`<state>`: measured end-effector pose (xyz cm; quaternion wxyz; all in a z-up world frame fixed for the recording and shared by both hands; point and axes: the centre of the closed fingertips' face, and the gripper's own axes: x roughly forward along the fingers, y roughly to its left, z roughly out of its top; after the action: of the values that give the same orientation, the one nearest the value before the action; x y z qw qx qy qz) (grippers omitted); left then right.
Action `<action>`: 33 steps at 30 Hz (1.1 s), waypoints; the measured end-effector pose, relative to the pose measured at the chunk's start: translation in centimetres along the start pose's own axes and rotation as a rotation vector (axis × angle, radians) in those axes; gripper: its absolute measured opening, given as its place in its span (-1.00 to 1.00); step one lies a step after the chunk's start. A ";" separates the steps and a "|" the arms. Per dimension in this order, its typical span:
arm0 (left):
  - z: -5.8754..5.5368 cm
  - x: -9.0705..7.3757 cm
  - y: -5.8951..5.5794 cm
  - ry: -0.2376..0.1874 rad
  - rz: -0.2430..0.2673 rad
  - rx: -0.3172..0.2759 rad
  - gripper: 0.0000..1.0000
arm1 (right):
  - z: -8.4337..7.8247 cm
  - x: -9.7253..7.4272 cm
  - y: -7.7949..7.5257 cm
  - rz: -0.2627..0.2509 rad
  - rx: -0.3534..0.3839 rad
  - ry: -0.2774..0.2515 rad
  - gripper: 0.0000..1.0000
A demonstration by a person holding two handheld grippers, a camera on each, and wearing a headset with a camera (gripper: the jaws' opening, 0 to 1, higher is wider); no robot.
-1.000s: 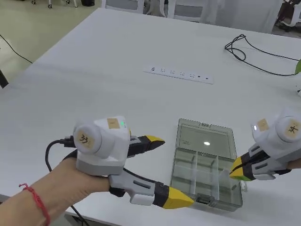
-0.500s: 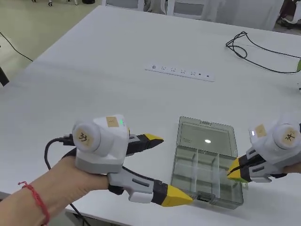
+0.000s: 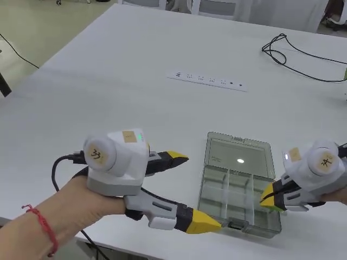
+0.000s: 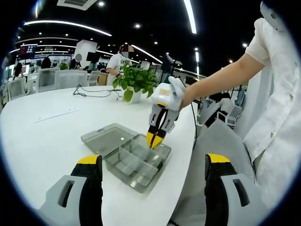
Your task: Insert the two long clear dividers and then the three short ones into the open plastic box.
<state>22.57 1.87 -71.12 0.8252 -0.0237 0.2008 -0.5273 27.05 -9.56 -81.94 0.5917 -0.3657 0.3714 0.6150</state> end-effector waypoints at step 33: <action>-1.4 -0.8 1.5 0.054 0.030 0.022 1.00 | 0.0 -8.3 1.3 -0.233 0.230 -0.225 -0.31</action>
<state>23.10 3.44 -72.52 0.8276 0.0023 0.2175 -0.5174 26.04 -13.38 -74.51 0.7344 -0.2650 0.3260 0.5330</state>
